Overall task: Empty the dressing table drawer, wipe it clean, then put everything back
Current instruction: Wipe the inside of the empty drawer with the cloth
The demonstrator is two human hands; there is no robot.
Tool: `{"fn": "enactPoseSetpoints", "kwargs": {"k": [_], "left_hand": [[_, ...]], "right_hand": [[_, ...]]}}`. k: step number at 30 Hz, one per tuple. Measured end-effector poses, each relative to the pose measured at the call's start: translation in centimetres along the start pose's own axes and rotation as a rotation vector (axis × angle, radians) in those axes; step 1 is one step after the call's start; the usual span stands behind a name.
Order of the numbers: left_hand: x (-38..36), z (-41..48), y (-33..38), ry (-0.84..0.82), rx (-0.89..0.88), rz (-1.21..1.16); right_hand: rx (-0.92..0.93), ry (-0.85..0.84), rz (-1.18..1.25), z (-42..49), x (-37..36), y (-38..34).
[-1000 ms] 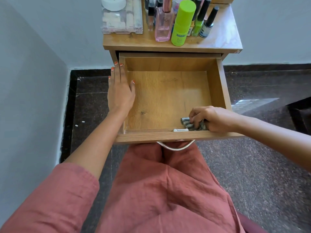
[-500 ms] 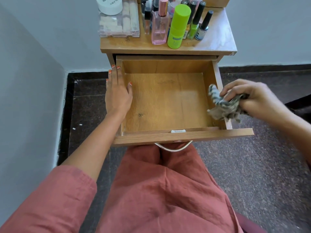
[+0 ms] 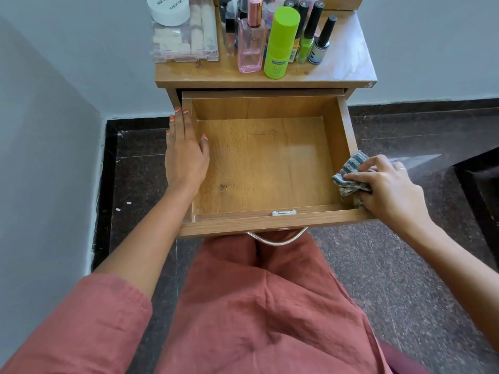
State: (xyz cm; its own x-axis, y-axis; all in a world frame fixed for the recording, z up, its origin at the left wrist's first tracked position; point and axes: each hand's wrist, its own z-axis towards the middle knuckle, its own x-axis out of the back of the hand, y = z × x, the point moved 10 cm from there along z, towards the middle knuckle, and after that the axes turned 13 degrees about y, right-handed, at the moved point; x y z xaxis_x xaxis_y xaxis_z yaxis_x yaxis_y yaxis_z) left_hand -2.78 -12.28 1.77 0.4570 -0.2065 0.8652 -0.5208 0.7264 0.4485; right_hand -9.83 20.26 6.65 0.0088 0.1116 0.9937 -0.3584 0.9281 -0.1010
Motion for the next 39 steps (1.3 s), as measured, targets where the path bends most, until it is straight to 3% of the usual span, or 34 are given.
{"fn": "enactPoseSetpoints", "kwargs": {"k": [4, 15, 24, 39], "left_hand": [[-0.1, 0.0, -0.1, -0.004, 0.000, 0.005], [-0.1, 0.1, -0.1, 0.008, 0.004, -0.005], [-0.2, 0.1, -0.2, 0.000, 0.012, -0.011], [-0.1, 0.2, -0.2, 0.007, 0.000, -0.010]], "right_hand": [[-0.007, 0.099, 0.046, 1.4, 0.0, -0.2], [-0.010, 0.209, -0.151, 9.5, -0.6, -3.1], [-0.074, 0.218, -0.204, 5.8, -1.0, -2.7], [-0.066, 0.348, -0.089, 13.1, -1.3, -4.5]]}}
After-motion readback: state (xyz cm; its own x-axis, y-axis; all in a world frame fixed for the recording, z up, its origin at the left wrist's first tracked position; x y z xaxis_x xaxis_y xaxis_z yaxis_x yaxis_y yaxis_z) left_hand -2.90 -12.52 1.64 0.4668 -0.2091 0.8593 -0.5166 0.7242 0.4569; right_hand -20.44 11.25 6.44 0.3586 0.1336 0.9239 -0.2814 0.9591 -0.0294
